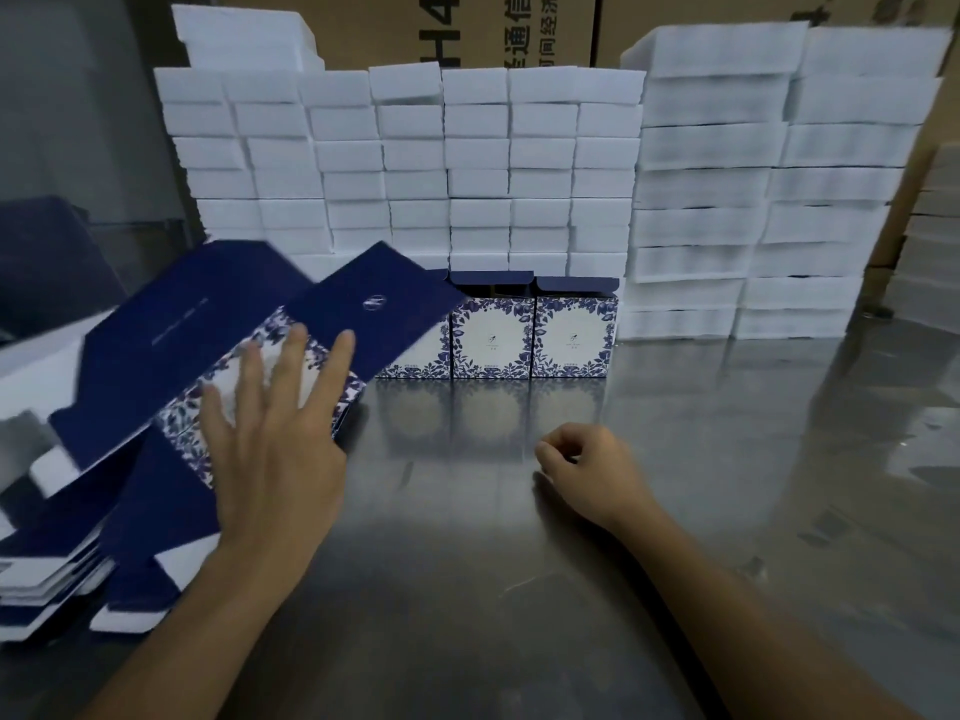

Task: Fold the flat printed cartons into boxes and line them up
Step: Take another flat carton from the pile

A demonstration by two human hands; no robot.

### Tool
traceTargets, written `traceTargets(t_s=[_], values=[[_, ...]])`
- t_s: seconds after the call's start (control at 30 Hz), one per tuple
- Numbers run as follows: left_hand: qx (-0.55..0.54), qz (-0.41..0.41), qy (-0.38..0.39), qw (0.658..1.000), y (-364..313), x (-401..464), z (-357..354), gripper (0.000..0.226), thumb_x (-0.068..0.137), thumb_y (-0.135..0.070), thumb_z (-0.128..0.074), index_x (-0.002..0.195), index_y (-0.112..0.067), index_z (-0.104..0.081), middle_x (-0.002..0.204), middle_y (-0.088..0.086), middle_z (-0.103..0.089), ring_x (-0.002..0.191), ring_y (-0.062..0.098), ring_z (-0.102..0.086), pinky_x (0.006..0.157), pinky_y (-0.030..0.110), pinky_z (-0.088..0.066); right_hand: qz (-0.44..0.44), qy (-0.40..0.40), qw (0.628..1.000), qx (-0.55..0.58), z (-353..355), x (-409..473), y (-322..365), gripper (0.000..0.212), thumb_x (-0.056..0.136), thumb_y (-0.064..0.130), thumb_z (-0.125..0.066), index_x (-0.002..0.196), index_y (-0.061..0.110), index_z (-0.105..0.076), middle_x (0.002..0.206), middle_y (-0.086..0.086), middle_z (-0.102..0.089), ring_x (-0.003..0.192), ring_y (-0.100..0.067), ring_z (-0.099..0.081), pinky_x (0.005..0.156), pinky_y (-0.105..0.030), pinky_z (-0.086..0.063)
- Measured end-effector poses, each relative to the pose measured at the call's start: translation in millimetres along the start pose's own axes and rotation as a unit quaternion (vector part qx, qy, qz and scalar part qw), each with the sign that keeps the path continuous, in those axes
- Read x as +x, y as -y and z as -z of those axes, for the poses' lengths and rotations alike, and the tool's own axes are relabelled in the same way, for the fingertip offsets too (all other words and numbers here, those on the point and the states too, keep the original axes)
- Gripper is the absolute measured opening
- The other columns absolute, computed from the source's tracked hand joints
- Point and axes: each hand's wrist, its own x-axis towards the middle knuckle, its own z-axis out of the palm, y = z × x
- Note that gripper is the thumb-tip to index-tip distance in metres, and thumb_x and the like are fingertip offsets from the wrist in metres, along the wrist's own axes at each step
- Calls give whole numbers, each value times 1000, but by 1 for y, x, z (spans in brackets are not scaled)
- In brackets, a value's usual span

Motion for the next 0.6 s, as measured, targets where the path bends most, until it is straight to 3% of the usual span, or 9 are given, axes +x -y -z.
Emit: traceTargets(t_s=[0.1,0.17,0.23,0.3,0.4,0.53,0.6], values=[[-12,-67,-5,998,-19,-7,-1,96,66,16,-65,150,-23,-38,154,15,-37,143,42,-28,110,66,-23,15,-2,994,112,3,-4,10,17,93,23,-69,76,26,-70,73,10,-71,72,-6,-67,72,-26,-51],[-14,-107,30,994,-32,-15,-4,98,64,12,-72,149,-23,-39,153,14,-39,142,42,-31,110,64,-28,31,58,971,229,5,-10,24,11,92,19,-73,84,26,-72,76,9,-73,72,-4,-68,71,-22,-50],[-14,-137,64,988,-40,-21,-6,99,61,8,-77,148,-23,-42,151,14,-43,140,41,-36,107,63,-34,24,145,936,321,5,-17,40,7,93,26,-71,100,23,-71,91,5,-77,83,-9,-73,74,-22,-51],[-13,-147,87,985,-45,-23,-4,101,58,6,-79,148,-23,-43,149,13,-45,138,39,-41,102,63,-39,-3,218,896,388,-1,-26,56,24,93,38,-63,112,24,-67,107,4,-76,95,-18,-74,80,-28,-51],[-27,-150,104,983,-46,-24,-1,99,58,2,-82,147,-22,-44,148,13,-47,135,39,-44,99,63,-42,-27,277,827,488,-12,-38,74,35,88,38,-60,118,22,-66,113,3,-74,99,-23,-73,78,-30,-54],[-90,-178,95,975,-52,-26,-2,87,63,1,-79,143,-16,-47,147,14,-47,135,37,-45,100,62,-43,-20,239,811,534,-20,-45,84,35,100,37,-57,124,14,-65,112,-2,-75,105,-17,-71,79,-28,-58],[-137,-191,92,968,-52,-27,-5,72,80,-13,-68,147,-14,-40,152,10,-42,140,29,-40,105,56,-41,-24,207,819,534,-21,-44,84,26,104,31,-51,120,17,-66,108,0,-76,101,-14,-72,76,-24,-58]])
